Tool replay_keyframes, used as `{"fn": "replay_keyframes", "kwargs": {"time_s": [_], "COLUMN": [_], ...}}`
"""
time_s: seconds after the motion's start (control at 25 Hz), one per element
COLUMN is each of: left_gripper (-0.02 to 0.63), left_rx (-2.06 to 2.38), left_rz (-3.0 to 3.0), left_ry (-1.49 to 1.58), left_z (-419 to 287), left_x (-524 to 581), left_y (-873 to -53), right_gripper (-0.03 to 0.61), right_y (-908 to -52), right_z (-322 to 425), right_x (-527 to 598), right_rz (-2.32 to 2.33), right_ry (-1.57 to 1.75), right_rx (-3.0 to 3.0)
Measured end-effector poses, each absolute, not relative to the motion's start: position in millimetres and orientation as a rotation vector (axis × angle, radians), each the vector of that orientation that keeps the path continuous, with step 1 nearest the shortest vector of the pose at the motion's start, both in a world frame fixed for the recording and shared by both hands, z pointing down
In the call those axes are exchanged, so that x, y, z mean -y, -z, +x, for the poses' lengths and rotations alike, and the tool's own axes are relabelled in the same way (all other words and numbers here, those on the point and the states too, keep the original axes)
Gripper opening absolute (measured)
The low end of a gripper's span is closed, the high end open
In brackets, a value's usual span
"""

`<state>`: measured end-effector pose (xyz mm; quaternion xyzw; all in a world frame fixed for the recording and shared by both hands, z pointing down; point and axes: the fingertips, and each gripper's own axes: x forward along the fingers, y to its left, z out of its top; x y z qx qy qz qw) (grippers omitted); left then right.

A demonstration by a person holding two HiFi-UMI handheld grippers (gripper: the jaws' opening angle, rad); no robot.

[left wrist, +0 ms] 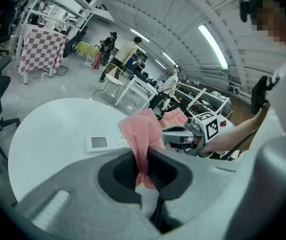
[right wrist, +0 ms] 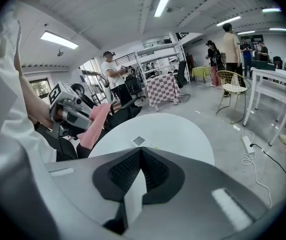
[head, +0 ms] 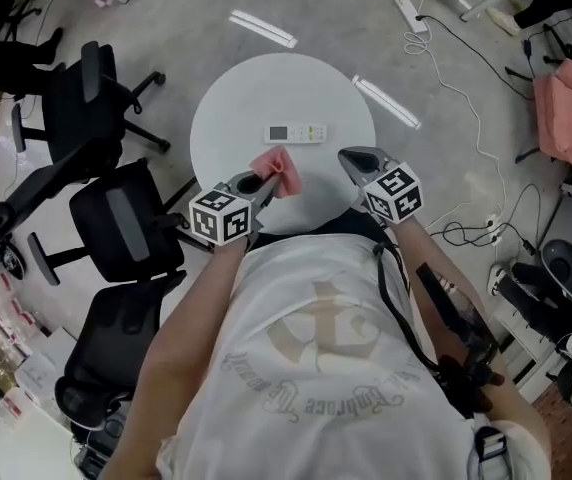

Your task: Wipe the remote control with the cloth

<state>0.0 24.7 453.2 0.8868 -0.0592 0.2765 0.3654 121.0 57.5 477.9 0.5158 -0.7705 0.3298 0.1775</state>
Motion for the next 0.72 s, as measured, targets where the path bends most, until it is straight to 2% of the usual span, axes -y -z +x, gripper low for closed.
{"fn": "replay_keyframes", "kwargs": {"time_s": [0.72], "left_gripper": [0.02], "left_rx": [0.174], "left_rz": [2.14], "left_ry": [-0.846], "left_z": [62.5], "left_x": [-2.6], "left_y": [-514.7], "right_gripper": [0.008], "right_y": [-548.7], "right_z": [133.2], "right_x": [-30.6], "right_rz": [1.065], "right_ry": [-0.77], "right_rx": [2.169]}}
